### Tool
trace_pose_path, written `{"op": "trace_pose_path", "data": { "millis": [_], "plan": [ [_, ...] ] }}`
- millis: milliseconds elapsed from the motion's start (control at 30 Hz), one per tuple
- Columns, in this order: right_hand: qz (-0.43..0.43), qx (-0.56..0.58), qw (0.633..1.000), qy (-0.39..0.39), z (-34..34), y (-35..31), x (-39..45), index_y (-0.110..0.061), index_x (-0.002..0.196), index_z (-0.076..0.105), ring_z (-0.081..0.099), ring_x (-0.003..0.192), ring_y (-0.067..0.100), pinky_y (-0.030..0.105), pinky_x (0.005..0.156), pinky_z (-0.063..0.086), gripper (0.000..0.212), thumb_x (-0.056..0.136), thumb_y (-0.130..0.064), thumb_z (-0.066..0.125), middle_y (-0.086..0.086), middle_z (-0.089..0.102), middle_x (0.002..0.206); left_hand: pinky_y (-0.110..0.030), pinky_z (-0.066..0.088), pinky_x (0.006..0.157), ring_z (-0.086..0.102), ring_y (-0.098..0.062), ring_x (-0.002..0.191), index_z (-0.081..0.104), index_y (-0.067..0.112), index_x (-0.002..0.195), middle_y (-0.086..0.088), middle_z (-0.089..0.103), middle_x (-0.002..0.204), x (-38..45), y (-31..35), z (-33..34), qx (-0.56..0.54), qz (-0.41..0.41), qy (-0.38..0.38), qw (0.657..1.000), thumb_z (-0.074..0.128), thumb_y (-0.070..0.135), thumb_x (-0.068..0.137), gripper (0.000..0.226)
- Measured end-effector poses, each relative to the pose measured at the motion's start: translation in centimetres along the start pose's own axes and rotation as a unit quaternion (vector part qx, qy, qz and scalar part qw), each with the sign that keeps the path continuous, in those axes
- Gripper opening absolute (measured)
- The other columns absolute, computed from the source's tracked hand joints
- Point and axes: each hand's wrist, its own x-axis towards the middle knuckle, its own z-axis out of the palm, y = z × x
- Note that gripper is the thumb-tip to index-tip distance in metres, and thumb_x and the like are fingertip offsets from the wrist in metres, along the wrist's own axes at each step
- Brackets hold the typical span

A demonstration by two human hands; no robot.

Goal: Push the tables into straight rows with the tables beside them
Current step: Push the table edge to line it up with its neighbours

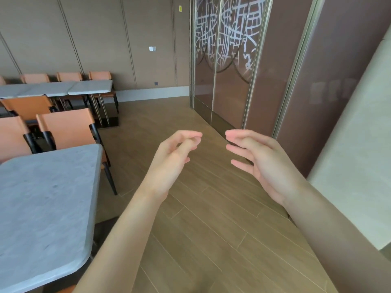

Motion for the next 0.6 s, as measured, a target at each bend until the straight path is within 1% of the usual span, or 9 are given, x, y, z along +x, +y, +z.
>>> {"op": "trace_pose_path", "data": {
  "millis": [167,300,467,600],
  "plan": [
    [0.005,-0.001,1.000,-0.014,0.2,1.3,6.2,-0.032,0.111,0.078,0.066,0.118,0.006,0.042,0.105,0.052,0.024,0.102,-0.023,0.057,-0.015,0.068,0.130,-0.035,0.050,0.105,0.064,0.003,0.113,0.072,0.034,0.111,0.020,0.069,0.118,5.6,-2.4,0.0,-0.001,-0.002,0.010,1.000,0.052,0.031,0.103,0.022],
    [0.001,-0.002,0.999,-0.038,2.2,1.8,13.0,-0.032,0.111,0.077,0.067,0.117,0.006,0.043,0.104,0.053,0.025,0.103,-0.022,0.056,-0.013,0.068,0.130,-0.035,0.049,0.105,0.064,0.003,0.112,0.072,0.034,0.112,0.023,0.070,0.115,11.2,-4.4,-1.0,-0.012,-0.009,0.026,1.000,0.053,0.032,0.103,0.021],
    [-0.004,-0.014,0.997,-0.079,5.7,1.8,23.1,-0.031,0.110,0.077,0.067,0.115,0.005,0.042,0.104,0.053,0.026,0.102,-0.020,0.056,-0.015,0.068,0.129,-0.031,0.049,0.103,0.063,0.004,0.113,0.071,0.034,0.112,0.024,0.069,0.113,19.4,-6.6,-4.2,-0.022,-0.014,0.070,0.997,0.052,0.031,0.103,0.021],
    [-0.007,-0.013,0.994,-0.106,8.2,1.9,30.0,-0.030,0.110,0.078,0.068,0.115,0.006,0.043,0.104,0.053,0.024,0.102,-0.020,0.057,-0.014,0.069,0.128,-0.031,0.049,0.102,0.063,0.002,0.114,0.072,0.034,0.112,0.023,0.069,0.114,25.1,-7.8,-6.9,-0.018,-0.008,0.097,0.995,0.051,0.031,0.103,0.022]
  ]
}}
